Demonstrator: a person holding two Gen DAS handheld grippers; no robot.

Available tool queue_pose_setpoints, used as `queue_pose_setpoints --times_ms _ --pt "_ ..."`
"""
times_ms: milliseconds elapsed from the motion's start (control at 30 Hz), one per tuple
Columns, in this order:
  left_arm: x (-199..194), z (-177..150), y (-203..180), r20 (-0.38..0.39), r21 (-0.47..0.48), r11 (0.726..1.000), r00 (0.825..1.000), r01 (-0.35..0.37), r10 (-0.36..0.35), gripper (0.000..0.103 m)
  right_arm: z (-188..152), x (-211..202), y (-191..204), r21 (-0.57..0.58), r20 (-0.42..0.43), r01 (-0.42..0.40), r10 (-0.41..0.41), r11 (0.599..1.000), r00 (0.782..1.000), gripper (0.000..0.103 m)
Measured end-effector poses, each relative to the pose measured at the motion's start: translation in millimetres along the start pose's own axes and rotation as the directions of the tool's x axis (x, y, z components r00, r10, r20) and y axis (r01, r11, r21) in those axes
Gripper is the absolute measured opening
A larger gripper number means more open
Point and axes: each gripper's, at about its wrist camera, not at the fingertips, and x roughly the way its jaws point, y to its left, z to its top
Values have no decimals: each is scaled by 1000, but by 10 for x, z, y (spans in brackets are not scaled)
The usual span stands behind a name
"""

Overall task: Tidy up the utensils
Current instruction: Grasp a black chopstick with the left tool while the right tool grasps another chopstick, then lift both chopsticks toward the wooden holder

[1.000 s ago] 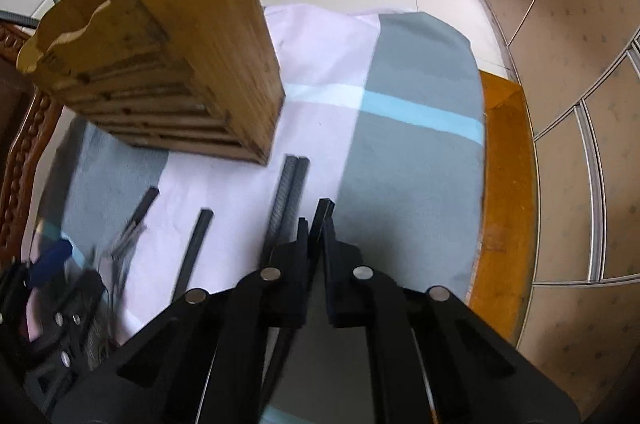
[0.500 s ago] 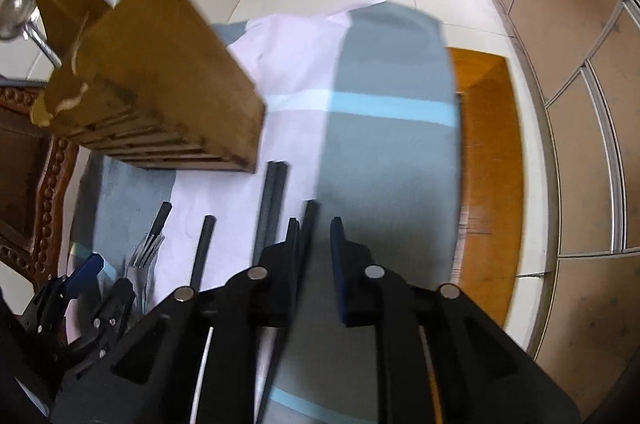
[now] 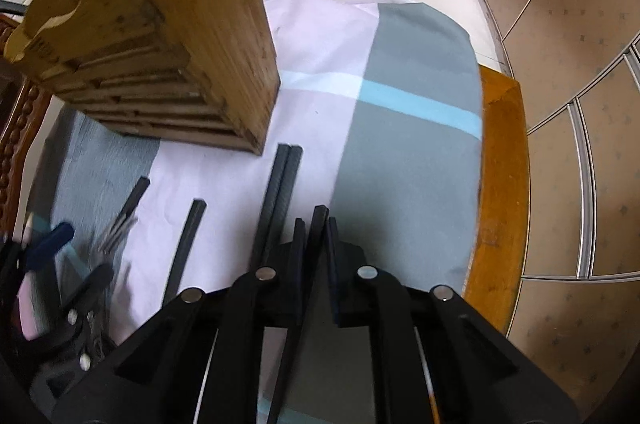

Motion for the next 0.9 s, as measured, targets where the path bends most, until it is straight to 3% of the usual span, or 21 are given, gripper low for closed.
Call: queue_pose_setpoints --times_ms 100,233,300,433,500,700,900 --pt "131 125 -109 -55 76 997 998 -29 33 49 -35 -35 -66 6 -9 -17 17 1000 1000 10" --pt "303 260 -221 -134 165 986 989 -36 59 41 -48 -33 -110 10 -17 -35 36 999 999 10" --pt "324 312 -251 -153 192 981 986 -40 70 34 -51 -5 -131 13 -19 -42 42 999 999 10" --pt "350 400 -283 -190 237 971 978 -39 86 10 -24 45 -149 19 -25 -52 53 998 998 11" --pt "353 440 -296 -198 240 970 977 -27 76 8 -4 82 -195 22 -29 -57 57 998 998 11" --pt "215 584 -239 -171 193 981 985 7 26 4 111 119 -276 32 -35 -70 72 997 997 10" --pt "-107 744 -200 -79 139 990 997 19 -8 3 86 -120 -338 62 38 -114 112 992 993 9"
